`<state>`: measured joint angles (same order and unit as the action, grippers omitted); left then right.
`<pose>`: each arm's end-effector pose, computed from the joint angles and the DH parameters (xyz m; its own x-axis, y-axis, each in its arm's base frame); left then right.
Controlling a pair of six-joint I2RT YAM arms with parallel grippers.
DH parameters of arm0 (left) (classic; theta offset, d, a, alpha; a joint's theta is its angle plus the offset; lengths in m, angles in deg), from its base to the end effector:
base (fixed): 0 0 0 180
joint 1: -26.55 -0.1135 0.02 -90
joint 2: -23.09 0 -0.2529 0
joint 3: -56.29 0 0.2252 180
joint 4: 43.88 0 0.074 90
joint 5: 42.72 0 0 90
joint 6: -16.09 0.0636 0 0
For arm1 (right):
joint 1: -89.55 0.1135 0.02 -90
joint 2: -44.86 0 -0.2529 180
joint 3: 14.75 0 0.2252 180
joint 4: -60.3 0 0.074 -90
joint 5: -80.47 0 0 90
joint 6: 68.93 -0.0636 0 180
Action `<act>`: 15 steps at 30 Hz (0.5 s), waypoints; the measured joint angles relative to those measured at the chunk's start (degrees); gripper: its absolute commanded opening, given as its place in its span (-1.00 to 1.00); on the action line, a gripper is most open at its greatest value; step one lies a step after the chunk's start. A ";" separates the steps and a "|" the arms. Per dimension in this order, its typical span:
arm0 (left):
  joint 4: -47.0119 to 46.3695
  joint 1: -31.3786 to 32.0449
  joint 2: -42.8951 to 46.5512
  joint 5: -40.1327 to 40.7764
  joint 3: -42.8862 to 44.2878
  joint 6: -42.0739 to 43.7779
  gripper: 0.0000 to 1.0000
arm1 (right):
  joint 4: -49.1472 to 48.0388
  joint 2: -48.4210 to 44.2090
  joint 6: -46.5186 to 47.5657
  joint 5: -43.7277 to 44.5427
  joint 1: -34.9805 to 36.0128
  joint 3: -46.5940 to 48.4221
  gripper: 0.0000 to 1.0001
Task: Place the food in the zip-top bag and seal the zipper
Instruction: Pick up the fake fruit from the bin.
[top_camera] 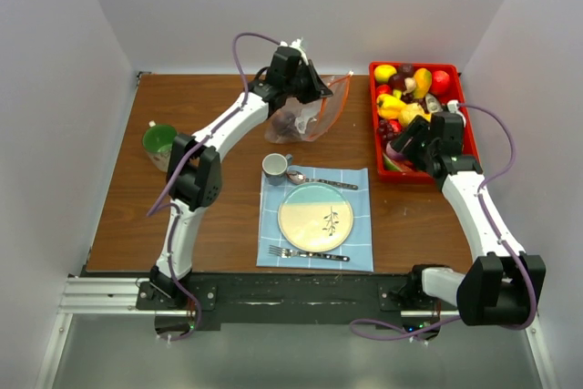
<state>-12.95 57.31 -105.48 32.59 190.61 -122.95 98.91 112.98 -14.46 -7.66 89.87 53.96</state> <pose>0.4424 -0.2821 0.2761 -0.7622 -0.3964 -0.5118 0.1775 0.6323 -0.7541 0.2593 -0.0006 0.2658 -0.4896 0.5781 -0.6528 0.3743 0.8155 0.4415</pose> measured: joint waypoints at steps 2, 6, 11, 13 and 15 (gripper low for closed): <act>0.00 0.04 0.00 0.00 0.09 0.00 -1.00 | -0.04 0.04 -0.02 -0.79 0.57 0.59 -0.77; 0.13 0.37 -0.31 0.04 1.18 0.00 -1.00 | -1.70 1.01 -0.11 -1.42 4.70 4.63 -0.77; 0.24 0.92 -0.81 0.17 2.54 -0.04 -1.00 | -8.07 6.51 -0.94 -2.23 11.76 12.83 -0.77; 0.42 1.22 -0.81 0.15 2.54 -0.11 -1.00 | -11.67 9.40 -1.70 -3.17 13.35 15.21 -0.78; 0.52 1.36 -0.81 0.09 2.54 -0.48 -1.00 | -14.93 11.87 -2.73 -3.89 14.25 16.35 -0.80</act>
<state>-12.42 58.67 -106.29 32.67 193.14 -123.43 83.98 124.85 -17.19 -11.55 104.12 70.31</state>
